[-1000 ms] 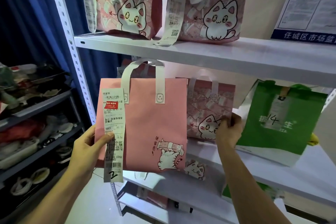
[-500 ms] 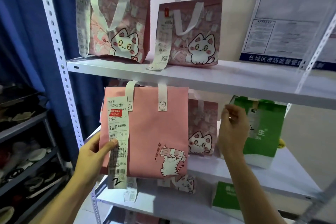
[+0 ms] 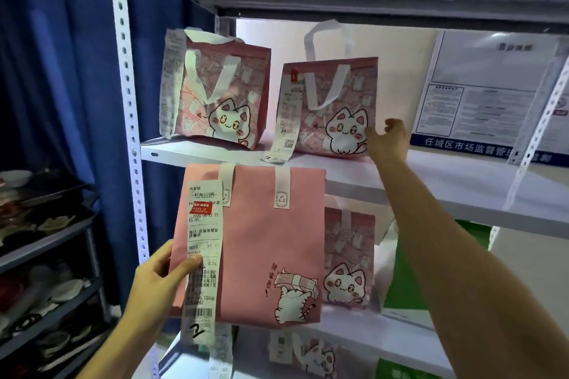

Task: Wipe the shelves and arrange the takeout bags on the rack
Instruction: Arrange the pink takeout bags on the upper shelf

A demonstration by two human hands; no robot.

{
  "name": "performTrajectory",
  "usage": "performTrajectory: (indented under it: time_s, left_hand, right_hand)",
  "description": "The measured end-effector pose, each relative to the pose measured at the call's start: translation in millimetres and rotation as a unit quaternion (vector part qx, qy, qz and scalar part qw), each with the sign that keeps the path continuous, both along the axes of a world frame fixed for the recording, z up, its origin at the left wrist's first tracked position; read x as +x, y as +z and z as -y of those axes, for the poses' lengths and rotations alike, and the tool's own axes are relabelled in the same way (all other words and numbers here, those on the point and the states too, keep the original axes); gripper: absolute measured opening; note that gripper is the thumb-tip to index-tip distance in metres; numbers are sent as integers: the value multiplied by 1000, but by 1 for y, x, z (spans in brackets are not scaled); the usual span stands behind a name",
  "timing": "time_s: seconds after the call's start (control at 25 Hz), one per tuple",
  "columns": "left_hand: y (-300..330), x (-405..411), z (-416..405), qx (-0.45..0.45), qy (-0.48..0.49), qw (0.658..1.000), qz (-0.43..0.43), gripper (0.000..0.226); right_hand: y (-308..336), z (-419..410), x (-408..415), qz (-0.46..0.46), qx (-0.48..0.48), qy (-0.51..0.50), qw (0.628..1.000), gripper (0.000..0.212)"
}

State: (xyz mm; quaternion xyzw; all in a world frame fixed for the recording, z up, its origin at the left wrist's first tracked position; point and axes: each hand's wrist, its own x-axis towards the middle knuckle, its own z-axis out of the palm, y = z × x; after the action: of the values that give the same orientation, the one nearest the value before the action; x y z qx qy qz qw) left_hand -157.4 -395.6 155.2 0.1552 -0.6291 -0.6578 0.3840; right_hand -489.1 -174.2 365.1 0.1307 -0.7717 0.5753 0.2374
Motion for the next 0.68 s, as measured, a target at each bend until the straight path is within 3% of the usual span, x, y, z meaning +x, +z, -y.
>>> performTrajectory:
  time_s: [0.24,0.68]
  left_hand:
    - [19,17,-3,-1,12,1000,-12,27]
    - [101,15,-16,-37,2,997,-67,29]
  right_hand:
    - [0,18,-20,59,-45,-25,997,25]
    - [-6,-94,13,18,-90,-150,984,22]
